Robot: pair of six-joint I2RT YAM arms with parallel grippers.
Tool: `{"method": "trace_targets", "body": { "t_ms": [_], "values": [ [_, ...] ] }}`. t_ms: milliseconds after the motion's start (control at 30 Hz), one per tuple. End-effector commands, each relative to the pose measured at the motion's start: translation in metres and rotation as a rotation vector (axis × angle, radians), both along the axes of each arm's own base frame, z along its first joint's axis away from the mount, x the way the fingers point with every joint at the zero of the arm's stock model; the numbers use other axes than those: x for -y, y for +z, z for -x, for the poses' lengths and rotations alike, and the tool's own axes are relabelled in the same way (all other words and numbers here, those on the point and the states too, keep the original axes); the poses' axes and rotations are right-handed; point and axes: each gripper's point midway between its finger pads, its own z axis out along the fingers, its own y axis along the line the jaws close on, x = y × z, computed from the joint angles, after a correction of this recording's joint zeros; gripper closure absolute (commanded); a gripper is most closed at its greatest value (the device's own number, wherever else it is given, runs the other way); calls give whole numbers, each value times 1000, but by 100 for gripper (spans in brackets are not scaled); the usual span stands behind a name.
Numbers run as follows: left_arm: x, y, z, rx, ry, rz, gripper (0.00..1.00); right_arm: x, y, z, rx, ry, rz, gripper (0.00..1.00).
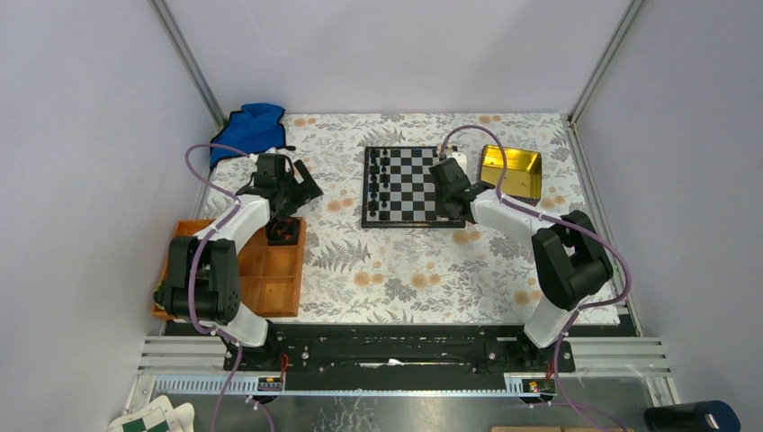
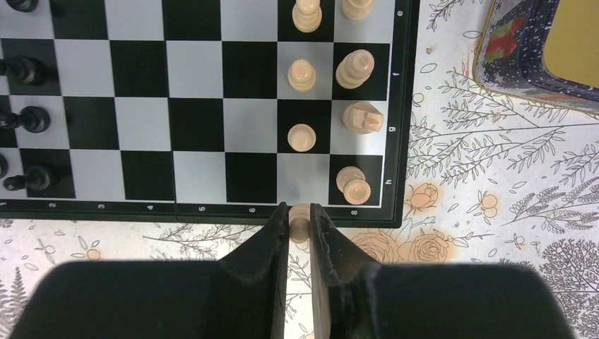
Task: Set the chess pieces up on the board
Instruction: Place the chess piece on the chessboard.
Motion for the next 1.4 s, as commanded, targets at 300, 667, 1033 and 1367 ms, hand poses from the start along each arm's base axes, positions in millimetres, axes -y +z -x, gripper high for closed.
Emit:
{"method": "trace_targets", "body": {
  "t_ms": [300, 667, 1033, 1367],
  "values": [
    [-2, 16, -16, 68, -5, -6, 1, -2, -3, -24, 25, -21, -20, 93],
    [-2, 14, -17, 64, -5, -4, 1, -5, -5, -31, 26, -16, -28, 92],
    [-2, 13, -17, 61, -4, -5, 1, -5, -14, -29, 7, -6, -30, 82],
    [-3, 13, -16, 63, -2, -6, 1, -5, 0, -30, 34, 6, -38, 69]
  ]
}}
